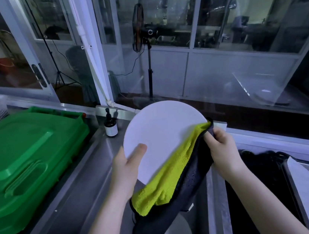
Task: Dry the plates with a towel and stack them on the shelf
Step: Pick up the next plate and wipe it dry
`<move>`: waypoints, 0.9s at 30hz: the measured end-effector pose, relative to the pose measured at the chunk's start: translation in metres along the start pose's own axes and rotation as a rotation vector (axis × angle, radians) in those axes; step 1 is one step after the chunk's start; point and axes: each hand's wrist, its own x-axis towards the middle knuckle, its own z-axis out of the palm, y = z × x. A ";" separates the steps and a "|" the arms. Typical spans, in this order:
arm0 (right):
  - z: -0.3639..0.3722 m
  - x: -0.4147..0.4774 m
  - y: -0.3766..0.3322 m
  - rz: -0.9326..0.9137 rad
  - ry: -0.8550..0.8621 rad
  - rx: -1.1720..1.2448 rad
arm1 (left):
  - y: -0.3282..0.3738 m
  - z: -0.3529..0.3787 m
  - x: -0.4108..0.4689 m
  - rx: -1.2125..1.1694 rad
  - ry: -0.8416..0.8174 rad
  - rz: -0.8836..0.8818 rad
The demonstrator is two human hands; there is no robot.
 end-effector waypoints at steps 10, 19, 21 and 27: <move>0.020 0.013 -0.033 -0.464 -0.446 -0.692 | 0.057 -0.002 0.033 0.911 -0.449 0.376; 0.018 -0.026 0.001 -0.415 0.105 -0.556 | 0.020 0.008 -0.013 0.168 0.277 0.031; 0.027 -0.040 0.008 -0.512 0.118 -0.589 | 0.023 0.023 -0.015 -0.211 0.123 -0.312; 0.044 -0.076 0.040 -0.753 -0.048 -0.831 | 0.021 0.043 0.004 -0.280 0.148 -0.423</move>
